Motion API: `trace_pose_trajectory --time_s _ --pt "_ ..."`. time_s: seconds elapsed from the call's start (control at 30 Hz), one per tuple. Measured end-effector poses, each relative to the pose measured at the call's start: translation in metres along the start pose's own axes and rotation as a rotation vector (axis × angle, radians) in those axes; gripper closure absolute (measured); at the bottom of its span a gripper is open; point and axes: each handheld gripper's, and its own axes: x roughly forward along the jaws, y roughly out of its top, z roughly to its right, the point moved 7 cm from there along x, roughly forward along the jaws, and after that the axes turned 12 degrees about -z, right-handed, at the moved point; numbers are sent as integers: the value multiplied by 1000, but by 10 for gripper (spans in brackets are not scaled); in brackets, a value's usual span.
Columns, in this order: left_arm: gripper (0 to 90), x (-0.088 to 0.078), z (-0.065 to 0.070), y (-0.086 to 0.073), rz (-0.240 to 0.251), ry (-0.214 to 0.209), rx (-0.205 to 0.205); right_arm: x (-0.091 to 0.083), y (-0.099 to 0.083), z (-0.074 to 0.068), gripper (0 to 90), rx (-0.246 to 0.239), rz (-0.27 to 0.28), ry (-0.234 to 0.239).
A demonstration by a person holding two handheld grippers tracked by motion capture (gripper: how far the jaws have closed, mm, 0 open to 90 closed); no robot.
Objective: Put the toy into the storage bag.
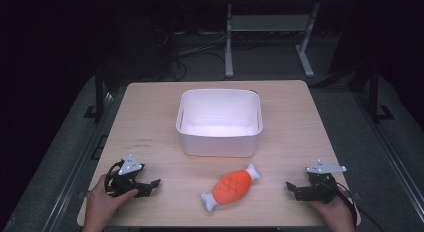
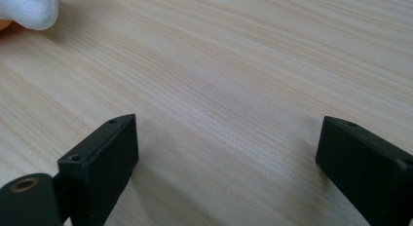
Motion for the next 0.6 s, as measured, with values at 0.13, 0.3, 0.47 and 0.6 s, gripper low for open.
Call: trace_pose_trajectory --time_s 0.13,0.3,0.47,0.6 --pt "131 0 0 0 1 0 0 0 0 0 78 0 0 1" --pt "131 0 0 0 -2 0 -1 -2 -1 -2 133 -10 -4 6" --pt "132 0 0 0 0 0 -2 -7 0 -9 242 -24 -32 12" --pt "132 0 0 0 1 -1 -1 -12 2 -11 363 -34 -30 19"
